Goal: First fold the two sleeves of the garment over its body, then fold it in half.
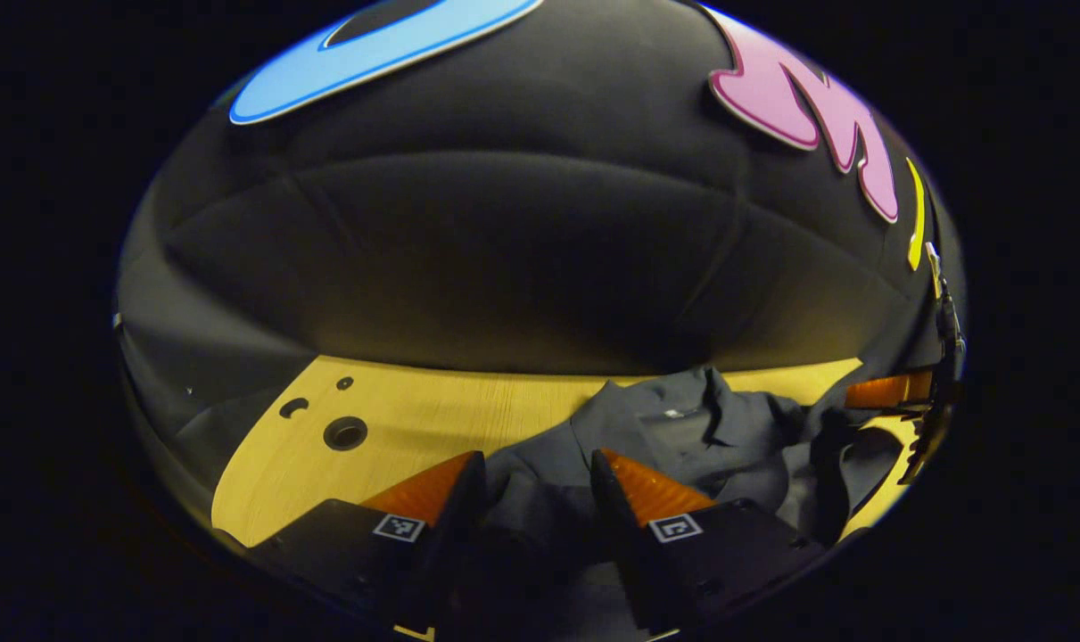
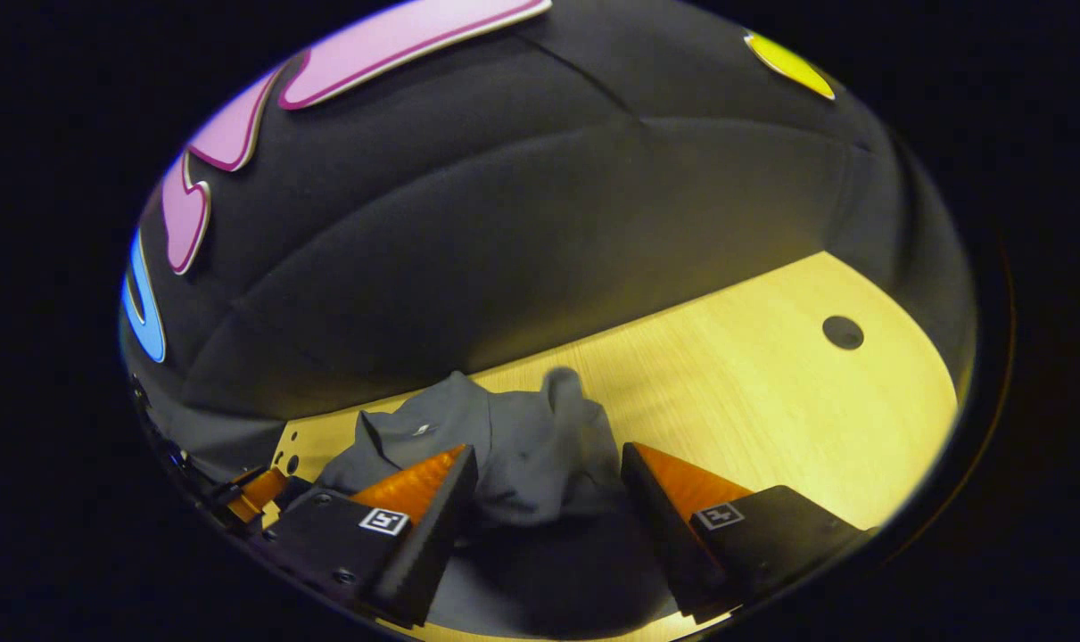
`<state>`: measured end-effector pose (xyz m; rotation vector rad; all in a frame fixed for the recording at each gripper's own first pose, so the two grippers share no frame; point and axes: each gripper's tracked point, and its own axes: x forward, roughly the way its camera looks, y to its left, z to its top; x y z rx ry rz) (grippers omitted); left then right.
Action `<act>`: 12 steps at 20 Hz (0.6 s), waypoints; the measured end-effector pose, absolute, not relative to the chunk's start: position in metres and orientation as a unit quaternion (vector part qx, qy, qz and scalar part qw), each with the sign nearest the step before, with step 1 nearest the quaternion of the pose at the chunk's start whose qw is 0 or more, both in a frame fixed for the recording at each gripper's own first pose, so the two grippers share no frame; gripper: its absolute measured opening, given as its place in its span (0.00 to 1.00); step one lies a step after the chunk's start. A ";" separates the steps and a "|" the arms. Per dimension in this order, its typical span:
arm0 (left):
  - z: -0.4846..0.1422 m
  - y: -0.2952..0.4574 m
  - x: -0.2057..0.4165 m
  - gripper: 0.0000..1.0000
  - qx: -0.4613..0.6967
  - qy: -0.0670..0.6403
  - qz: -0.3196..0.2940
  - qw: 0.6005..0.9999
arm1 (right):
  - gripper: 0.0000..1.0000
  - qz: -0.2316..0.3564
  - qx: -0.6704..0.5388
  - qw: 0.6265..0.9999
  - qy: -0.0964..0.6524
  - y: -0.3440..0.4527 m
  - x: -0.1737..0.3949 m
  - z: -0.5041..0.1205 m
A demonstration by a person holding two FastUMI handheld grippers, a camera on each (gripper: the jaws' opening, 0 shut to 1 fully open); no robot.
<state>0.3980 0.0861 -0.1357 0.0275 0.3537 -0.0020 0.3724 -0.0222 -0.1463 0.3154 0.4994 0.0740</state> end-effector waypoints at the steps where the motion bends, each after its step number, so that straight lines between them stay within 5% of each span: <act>1: -0.128 0.088 0.393 0.82 0.016 0.171 0.000 0.985 | 0.99 0.037 0.152 0.958 0.240 -0.024 0.368 -0.137; 4: -0.100 0.094 0.372 0.93 0.035 0.154 0.018 0.987 | 0.99 0.033 0.138 0.966 0.214 -0.033 0.355 -0.109; 12: -0.006 0.088 0.277 0.95 0.033 0.060 0.030 0.997 | 0.98 0.018 0.074 0.988 0.137 -0.040 0.274 -0.033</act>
